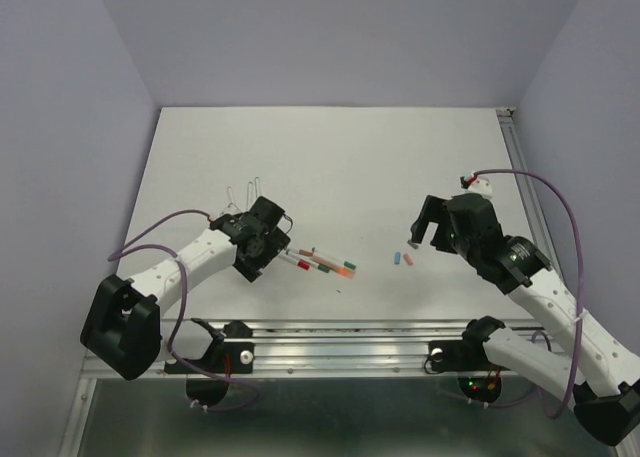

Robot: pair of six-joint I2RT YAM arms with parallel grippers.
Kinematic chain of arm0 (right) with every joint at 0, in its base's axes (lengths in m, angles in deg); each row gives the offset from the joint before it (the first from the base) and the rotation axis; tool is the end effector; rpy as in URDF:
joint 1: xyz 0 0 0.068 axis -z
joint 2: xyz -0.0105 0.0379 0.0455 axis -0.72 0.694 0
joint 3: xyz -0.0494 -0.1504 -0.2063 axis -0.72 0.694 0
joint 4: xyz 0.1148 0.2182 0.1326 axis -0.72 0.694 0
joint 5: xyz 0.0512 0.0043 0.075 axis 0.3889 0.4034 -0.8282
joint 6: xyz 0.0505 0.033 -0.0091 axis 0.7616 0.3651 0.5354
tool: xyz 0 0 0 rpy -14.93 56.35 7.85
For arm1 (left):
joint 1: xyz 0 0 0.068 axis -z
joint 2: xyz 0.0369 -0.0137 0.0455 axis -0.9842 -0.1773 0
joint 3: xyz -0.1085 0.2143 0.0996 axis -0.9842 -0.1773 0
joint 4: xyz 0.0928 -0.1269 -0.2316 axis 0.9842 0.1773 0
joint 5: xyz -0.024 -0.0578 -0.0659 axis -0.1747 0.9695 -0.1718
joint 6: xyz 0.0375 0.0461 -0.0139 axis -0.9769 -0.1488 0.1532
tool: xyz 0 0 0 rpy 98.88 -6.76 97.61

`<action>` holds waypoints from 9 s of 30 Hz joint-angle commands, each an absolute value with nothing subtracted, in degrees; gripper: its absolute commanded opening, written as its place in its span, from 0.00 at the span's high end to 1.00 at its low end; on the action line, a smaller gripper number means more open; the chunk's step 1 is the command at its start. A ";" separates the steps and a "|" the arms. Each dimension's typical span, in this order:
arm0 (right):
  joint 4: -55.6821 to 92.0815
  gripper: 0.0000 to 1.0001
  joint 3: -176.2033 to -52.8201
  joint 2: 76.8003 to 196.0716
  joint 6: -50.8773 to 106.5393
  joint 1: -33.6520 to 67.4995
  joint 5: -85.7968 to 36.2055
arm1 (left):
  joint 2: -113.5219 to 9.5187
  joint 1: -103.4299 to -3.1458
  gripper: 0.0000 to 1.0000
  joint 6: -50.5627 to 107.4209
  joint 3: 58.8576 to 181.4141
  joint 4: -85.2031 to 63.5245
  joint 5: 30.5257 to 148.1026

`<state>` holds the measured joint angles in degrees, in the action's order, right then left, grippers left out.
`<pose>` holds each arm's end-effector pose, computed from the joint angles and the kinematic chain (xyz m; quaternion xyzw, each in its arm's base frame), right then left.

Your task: Open the pen caps

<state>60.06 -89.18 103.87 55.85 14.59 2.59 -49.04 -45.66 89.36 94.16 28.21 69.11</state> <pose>0.1832 0.0939 0.2933 0.0978 0.8928 0.0943 0.4294 0.2220 -0.1389 0.1835 -0.3408 0.9058 -0.1245 0.2189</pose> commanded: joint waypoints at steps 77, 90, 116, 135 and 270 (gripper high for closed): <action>43.81 0.00 -83.88 99.82 44.82 14.07 -40.44 | -44.71 -33.56 1.00 93.32 102.54 19.92 60.76; 34.31 0.10 -88.27 114.33 46.68 0.44 -30.35 | -56.31 -27.93 1.00 95.60 120.38 25.54 54.51; 29.21 0.58 -92.67 124.17 45.97 0.35 -29.81 | -56.05 -27.67 1.00 96.30 119.33 23.78 56.88; 31.67 0.99 -84.77 115.13 48.70 0.35 -43.34 | -58.95 -37.06 1.00 93.93 118.72 23.53 49.41; 57.95 0.00 -81.86 102.64 52.13 10.02 -6.70 | -73.54 -36.98 0.35 95.25 104.48 28.88 66.64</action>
<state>58.53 -82.89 103.58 52.35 10.00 -7.94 -71.66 -37.11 95.59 104.28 26.88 67.97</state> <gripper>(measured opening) 0.998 0.671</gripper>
